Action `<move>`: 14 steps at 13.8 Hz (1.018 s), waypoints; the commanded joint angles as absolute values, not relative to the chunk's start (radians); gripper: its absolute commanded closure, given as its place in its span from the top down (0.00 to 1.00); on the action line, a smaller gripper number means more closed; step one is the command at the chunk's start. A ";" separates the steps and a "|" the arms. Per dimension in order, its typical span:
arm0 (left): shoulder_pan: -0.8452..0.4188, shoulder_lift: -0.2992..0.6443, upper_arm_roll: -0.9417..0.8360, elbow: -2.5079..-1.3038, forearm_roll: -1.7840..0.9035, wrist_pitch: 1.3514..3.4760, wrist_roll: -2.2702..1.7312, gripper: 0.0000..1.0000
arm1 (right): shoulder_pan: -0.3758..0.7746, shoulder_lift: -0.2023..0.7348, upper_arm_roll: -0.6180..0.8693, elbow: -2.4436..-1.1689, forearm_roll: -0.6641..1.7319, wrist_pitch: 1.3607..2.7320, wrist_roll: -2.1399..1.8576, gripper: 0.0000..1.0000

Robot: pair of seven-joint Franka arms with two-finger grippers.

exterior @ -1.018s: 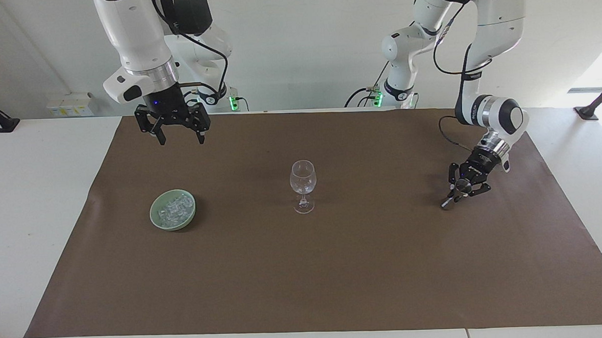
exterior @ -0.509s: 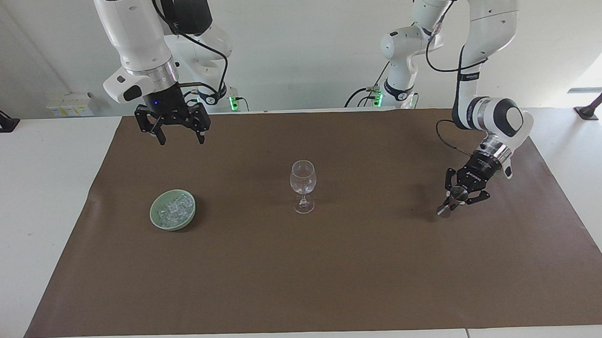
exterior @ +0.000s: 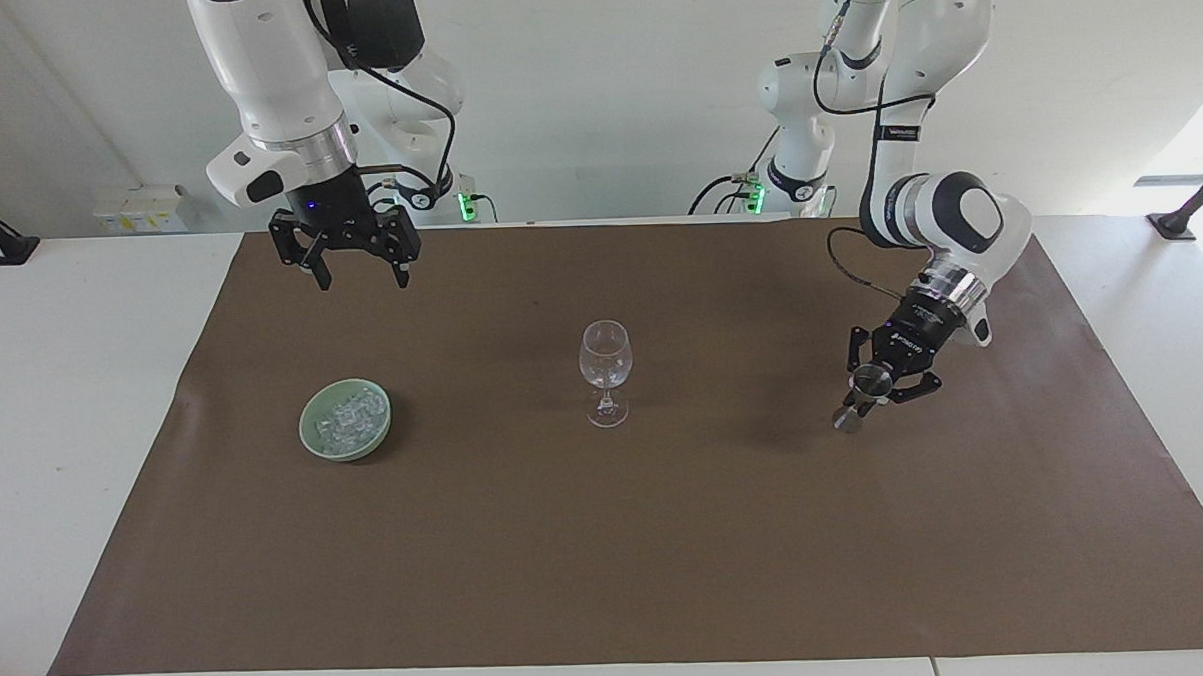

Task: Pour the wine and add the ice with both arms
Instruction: 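Lift the jigger with the left gripper and carry it to the wine glass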

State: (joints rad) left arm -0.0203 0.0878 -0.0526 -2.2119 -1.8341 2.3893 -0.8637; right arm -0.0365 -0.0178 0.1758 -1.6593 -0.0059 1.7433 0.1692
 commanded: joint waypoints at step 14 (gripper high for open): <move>-0.397 0.101 -0.198 -2.025 -2.102 2.976 -0.865 0.00 | -0.052 -0.035 0.186 -1.681 -0.011 1.750 0.155 1.00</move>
State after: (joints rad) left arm -0.3498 0.0682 -0.2070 -2.0718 -2.0824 2.9203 -0.8640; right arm -0.0365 -0.0178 0.1758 -1.6593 -0.0059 1.7433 0.1692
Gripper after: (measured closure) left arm 0.797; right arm 0.000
